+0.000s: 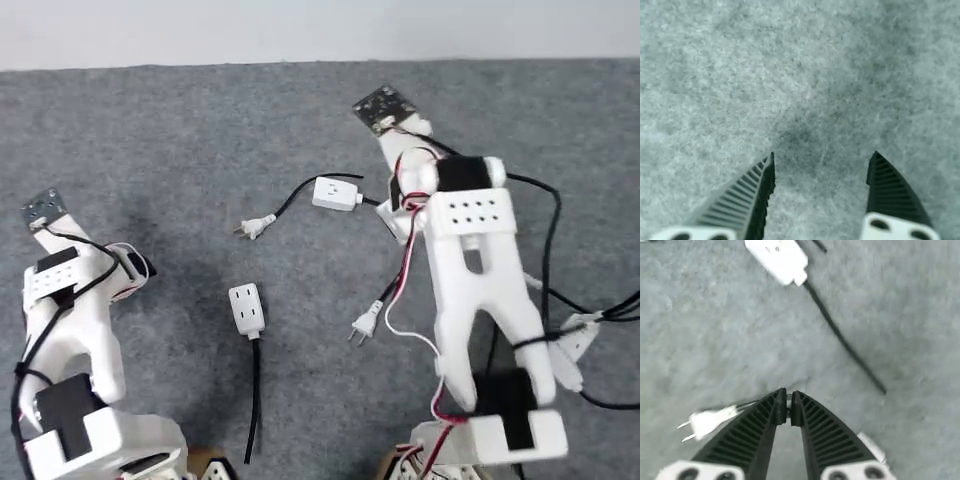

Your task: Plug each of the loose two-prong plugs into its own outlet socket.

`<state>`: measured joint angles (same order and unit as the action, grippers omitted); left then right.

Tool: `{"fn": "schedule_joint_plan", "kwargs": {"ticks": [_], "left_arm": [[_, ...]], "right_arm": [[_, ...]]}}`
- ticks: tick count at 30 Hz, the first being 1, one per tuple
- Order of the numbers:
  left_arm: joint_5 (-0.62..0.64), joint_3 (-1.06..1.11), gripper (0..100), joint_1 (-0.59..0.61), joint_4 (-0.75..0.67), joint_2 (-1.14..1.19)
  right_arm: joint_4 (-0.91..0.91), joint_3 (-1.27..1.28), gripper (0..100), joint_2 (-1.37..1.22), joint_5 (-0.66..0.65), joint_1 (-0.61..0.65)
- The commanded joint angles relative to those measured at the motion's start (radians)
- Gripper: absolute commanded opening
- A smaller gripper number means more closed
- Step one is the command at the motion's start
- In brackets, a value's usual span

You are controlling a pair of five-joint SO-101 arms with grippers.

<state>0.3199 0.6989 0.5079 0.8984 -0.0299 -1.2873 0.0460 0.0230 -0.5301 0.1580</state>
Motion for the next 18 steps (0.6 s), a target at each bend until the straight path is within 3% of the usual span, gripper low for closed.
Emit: {"fn": "schedule_joint_plan", "kwargs": {"ticks": [1,10,16,18], "left_arm": [[-0.009,-0.030,28,-0.009,-0.020,-0.005],[-0.009,-0.030,28,-0.009,-0.020,-0.005],[-0.009,-0.030,28,-0.009,-0.020,-0.005],[-0.009,-0.030,28,-0.009,-0.020,-0.005]], "right_arm": [[0.087,-0.020,0.9,-0.030,-0.063,0.002],[0.096,-0.172,1.1,-0.104,-0.072,0.073],[0.005,-0.227,17.3,-0.099,-0.066,0.157],[-0.018,-0.242,17.4,-0.099,-0.064,0.163]]}}
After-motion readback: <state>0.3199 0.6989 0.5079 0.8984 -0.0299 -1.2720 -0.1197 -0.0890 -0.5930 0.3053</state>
